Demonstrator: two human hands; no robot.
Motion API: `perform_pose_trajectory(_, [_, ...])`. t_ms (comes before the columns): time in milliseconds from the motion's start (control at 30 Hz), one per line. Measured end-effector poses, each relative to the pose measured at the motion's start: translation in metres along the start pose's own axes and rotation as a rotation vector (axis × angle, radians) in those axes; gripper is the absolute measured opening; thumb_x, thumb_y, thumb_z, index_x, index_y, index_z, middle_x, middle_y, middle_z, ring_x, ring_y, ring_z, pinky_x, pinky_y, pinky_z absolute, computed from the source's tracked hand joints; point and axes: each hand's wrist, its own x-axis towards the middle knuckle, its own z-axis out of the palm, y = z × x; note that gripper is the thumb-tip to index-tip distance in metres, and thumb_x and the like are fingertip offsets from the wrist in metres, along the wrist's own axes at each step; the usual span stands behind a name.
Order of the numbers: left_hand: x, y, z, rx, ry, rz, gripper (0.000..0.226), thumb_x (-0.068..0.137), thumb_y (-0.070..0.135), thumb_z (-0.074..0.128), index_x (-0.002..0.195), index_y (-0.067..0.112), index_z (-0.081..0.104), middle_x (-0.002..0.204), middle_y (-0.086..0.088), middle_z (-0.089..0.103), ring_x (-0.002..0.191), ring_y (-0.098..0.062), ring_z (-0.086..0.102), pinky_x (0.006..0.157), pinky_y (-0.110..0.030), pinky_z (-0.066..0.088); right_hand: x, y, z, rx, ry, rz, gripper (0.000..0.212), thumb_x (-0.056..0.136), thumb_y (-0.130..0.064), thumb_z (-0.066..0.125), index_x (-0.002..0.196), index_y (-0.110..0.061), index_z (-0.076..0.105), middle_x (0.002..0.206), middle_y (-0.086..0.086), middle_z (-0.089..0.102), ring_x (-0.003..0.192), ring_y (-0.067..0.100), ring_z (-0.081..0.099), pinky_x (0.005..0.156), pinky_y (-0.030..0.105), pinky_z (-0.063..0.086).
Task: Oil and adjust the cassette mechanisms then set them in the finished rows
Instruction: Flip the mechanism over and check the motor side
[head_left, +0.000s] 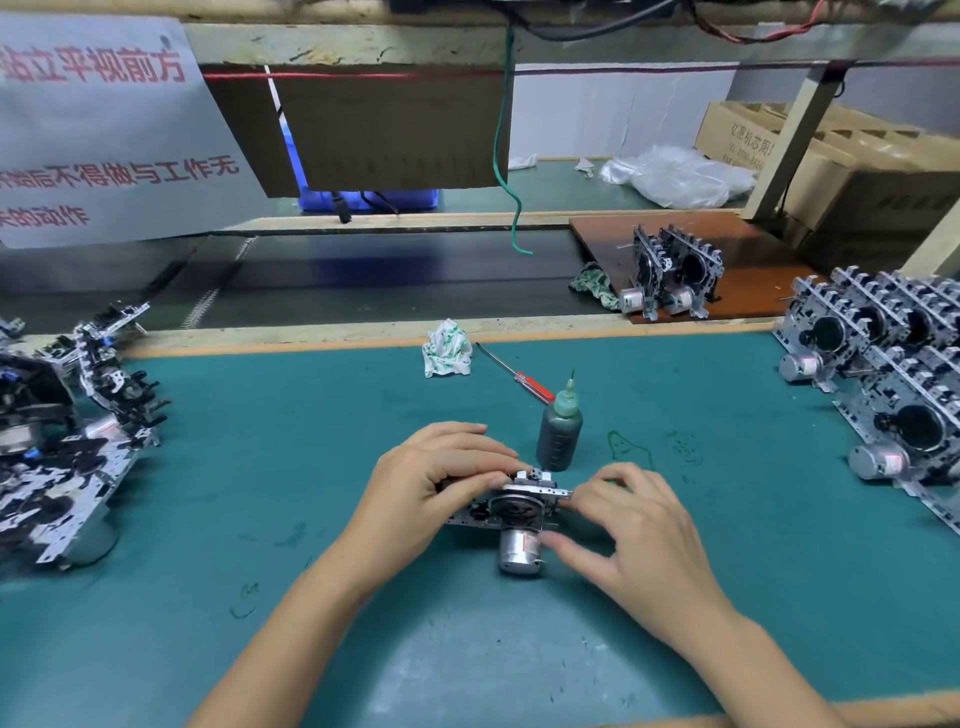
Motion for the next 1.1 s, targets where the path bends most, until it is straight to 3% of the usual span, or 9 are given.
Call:
perform_pose_trajectory(133, [-0.001, 0.001, 0.000, 0.010, 0.003, -0.004, 0.023, 0.085, 0.028, 0.059, 0.100, 0.040, 0.071, 0.101, 0.035, 0.065, 0.115, 0.008, 0.048, 0.096, -0.010, 0.036, 0.007, -0.003, -0.002, 0.062, -0.085, 0.106, 0.038, 0.072, -0.062, 0.060, 0.076, -0.026, 0.070, 0.074, -0.021, 0.060, 0.085, 0.008, 0.053, 0.076, 0.025, 0.041])
perform_pose_trajectory(300, [0.000, 0.002, -0.001, 0.017, -0.009, -0.016, 0.020, 0.084, 0.030, 0.059, 0.096, 0.032, 0.075, 0.102, 0.031, 0.065, 0.114, 0.008, 0.049, 0.096, -0.011, 0.036, 0.028, -0.012, -0.006, 0.551, -0.203, 0.298, 0.038, 0.063, -0.043, 0.081, 0.094, -0.049, 0.061, 0.094, -0.029, 0.060, 0.101, -0.006, 0.049, 0.084, 0.007, 0.033])
perform_pose_trajectory(400, [0.000, 0.002, -0.001, 0.026, -0.012, -0.019, 0.022, 0.084, 0.032, 0.058, 0.096, 0.029, 0.076, 0.101, 0.030, 0.066, 0.113, 0.007, 0.049, 0.096, -0.013, 0.036, 0.032, -0.017, 0.000, 0.662, -0.198, 0.336, 0.033, 0.064, -0.028, 0.085, 0.085, -0.040, 0.065, 0.091, -0.027, 0.061, 0.097, -0.003, 0.053, 0.082, 0.010, 0.036])
perform_pose_trajectory(567, [-0.001, 0.001, -0.001, 0.008, -0.021, -0.011, 0.022, 0.084, 0.030, 0.059, 0.096, 0.026, 0.077, 0.100, 0.028, 0.067, 0.110, 0.002, 0.053, 0.096, -0.017, 0.038, 0.033, -0.013, -0.001, 0.706, -0.221, 0.310, 0.031, 0.064, -0.023, 0.086, 0.085, -0.036, 0.067, 0.089, -0.018, 0.064, 0.097, 0.004, 0.053, 0.085, 0.018, 0.039])
perform_pose_trajectory(667, [0.000, 0.002, -0.001, -0.014, -0.037, 0.002, 0.020, 0.084, 0.028, 0.060, 0.097, 0.029, 0.076, 0.104, 0.028, 0.065, 0.106, 0.001, 0.056, 0.094, -0.019, 0.041, 0.037, -0.012, -0.003, 0.686, -0.227, 0.312, 0.032, 0.064, -0.024, 0.086, 0.084, -0.037, 0.066, 0.092, -0.012, 0.065, 0.099, 0.007, 0.052, 0.087, 0.019, 0.039])
perform_pose_trajectory(800, [0.000, 0.003, -0.001, -0.004, -0.047, -0.009, 0.026, 0.085, 0.035, 0.059, 0.107, 0.047, 0.061, 0.107, 0.033, 0.062, 0.105, 0.001, 0.056, 0.092, -0.019, 0.041, 0.035, -0.014, -0.006, 0.647, -0.303, 0.310, 0.032, 0.069, -0.028, 0.082, 0.088, -0.043, 0.061, 0.092, -0.017, 0.061, 0.095, -0.004, 0.050, 0.081, 0.011, 0.035])
perform_pose_trajectory(900, [-0.001, 0.003, -0.002, -0.009, -0.046, -0.005, 0.022, 0.085, 0.042, 0.057, 0.105, 0.051, 0.060, 0.108, 0.032, 0.062, 0.107, 0.000, 0.056, 0.093, -0.019, 0.041, 0.028, -0.011, -0.010, 0.425, -0.302, 0.259, 0.035, 0.070, -0.053, 0.072, 0.100, -0.044, 0.059, 0.099, -0.026, 0.058, 0.102, -0.007, 0.046, 0.083, 0.013, 0.034])
perform_pose_trajectory(1000, [0.000, 0.004, -0.001, 0.011, -0.033, 0.008, 0.026, 0.086, 0.035, 0.058, 0.104, 0.053, 0.059, 0.107, 0.032, 0.062, 0.106, 0.000, 0.056, 0.093, -0.021, 0.041, 0.016, -0.013, -0.009, 0.135, -0.111, 0.188, 0.040, 0.075, -0.062, 0.059, 0.093, -0.027, 0.066, 0.089, -0.019, 0.061, 0.093, 0.002, 0.049, 0.073, 0.016, 0.036])
perform_pose_trajectory(1100, [0.000, 0.004, 0.000, 0.004, -0.031, 0.022, 0.021, 0.086, 0.043, 0.056, 0.103, 0.053, 0.060, 0.107, 0.032, 0.062, 0.106, -0.001, 0.056, 0.092, -0.020, 0.041, 0.006, -0.015, -0.005, 0.080, -0.092, 0.128, 0.044, 0.081, -0.057, 0.050, 0.080, -0.016, 0.066, 0.081, -0.010, 0.062, 0.084, 0.015, 0.056, 0.068, 0.026, 0.045])
